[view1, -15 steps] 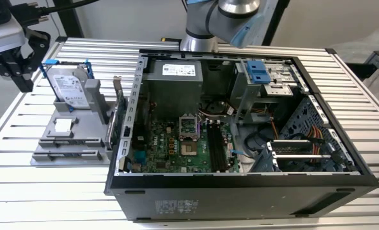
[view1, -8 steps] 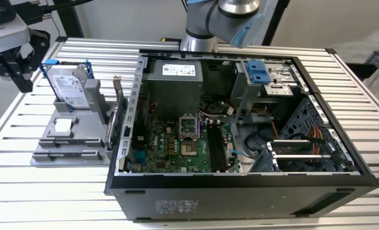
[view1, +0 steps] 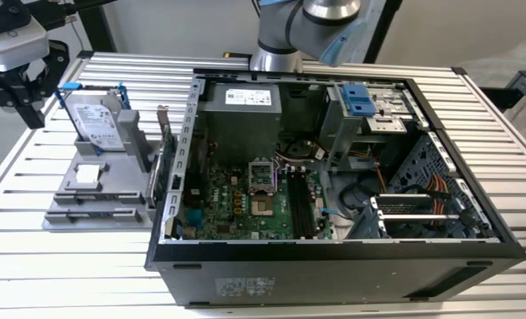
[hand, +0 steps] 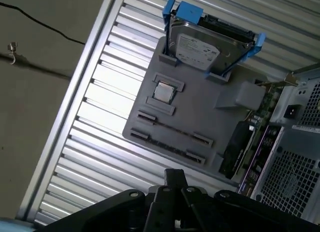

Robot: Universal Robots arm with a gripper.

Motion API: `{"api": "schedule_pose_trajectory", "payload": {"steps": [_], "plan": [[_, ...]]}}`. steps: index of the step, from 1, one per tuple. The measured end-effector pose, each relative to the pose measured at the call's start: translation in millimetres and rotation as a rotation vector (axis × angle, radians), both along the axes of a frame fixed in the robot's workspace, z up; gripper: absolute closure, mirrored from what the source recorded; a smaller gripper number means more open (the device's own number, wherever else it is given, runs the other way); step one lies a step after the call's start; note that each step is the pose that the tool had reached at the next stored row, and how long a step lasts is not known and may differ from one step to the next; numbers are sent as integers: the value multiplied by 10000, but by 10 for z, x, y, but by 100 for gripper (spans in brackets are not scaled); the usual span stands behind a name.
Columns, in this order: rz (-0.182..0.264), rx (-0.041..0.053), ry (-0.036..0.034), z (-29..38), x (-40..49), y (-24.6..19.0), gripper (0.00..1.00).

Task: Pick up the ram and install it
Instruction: 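Pick up the ram and move it above insertion slot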

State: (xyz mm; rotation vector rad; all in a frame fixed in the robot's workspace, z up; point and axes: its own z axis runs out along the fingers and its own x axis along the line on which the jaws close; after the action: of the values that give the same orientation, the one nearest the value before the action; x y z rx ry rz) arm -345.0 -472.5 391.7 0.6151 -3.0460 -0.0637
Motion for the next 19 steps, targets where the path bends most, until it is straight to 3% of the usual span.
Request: {"api": "schedule_pose_trajectory", "payload": {"steps": [19], "plan": [[2016,0,0,0,1,0,100]]}}
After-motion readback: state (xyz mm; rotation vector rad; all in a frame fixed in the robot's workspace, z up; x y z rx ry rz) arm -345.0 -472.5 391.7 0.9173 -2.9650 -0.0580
